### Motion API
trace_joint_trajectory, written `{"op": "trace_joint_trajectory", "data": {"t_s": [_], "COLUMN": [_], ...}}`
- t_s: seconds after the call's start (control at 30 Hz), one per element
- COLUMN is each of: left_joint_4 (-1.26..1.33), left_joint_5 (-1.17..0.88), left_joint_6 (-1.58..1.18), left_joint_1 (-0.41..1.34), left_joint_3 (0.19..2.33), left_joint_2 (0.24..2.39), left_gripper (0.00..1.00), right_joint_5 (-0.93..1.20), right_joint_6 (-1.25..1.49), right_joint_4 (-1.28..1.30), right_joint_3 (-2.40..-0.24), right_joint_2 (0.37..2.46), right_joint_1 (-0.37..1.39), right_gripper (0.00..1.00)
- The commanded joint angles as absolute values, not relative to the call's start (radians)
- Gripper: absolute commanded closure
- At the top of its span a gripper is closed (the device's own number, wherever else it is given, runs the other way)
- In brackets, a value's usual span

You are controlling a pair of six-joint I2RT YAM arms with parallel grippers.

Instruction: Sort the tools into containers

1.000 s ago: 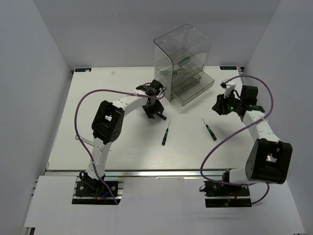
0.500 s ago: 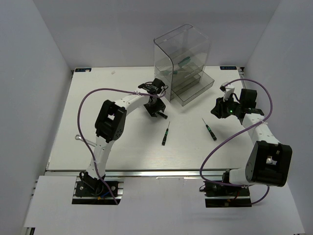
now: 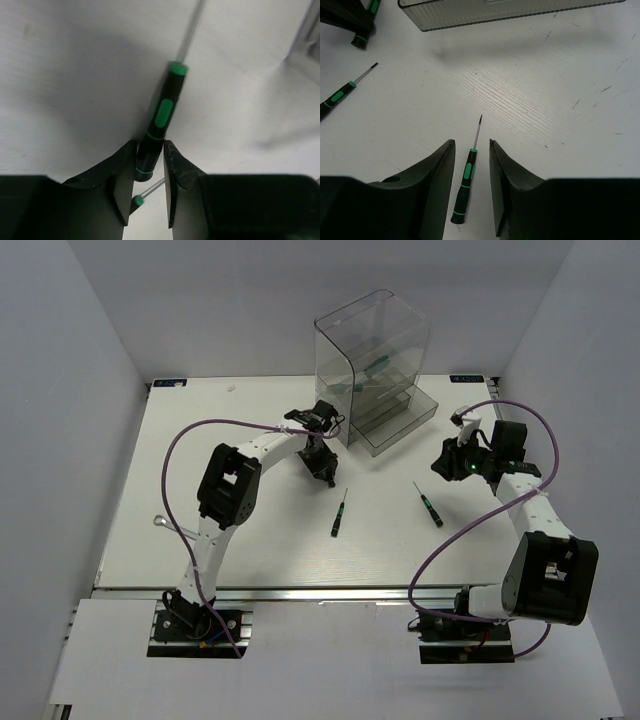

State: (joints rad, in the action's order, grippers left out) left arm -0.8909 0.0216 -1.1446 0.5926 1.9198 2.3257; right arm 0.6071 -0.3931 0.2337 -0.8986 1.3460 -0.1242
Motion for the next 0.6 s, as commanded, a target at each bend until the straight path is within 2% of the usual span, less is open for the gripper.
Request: {"op": "trace_joint_trajectory", "data": {"t_s": [0.0,0.2,0.33,0.5,0.57], "left_joint_4": [-1.018,-1.011,-1.002,-1.011,-1.008], "left_joint_5": [0.044,0.071,0.083,0.118,0.15], "left_joint_6": [-1.06,-0.988,-0.947,-0.875,-0.853], "left_joint_1": [0.594,0.578,0.574,0.574,0.574], "left_joint_3": [1.838,1.692,1.677,1.694,1.683], "left_joint_2": [2.318,2.258,2.266,2.278,2.252], "left_gripper": [0.61,0.65,0.76,0.98,1.0], "right_joint_5": [0.632,0.644,0.652,0.653,0.652], "right_joint_6": [-0.376,-0.37,-0.364,-0.374,-0.382], "right_joint_4": [0.202,0.196,0.196,0.21,0.215], "right_joint_3": [-0.888,-0.874,-0.871,-0.882,-0.882], "right_joint_2": [1.316,1.304,1.299,1.293,1.289], "right_joint_1": [-0.127,-0.127,-0.127,-0.127,-0.127], "right_gripper": [0.61,0.61,0.61,0.61,0.61]}}
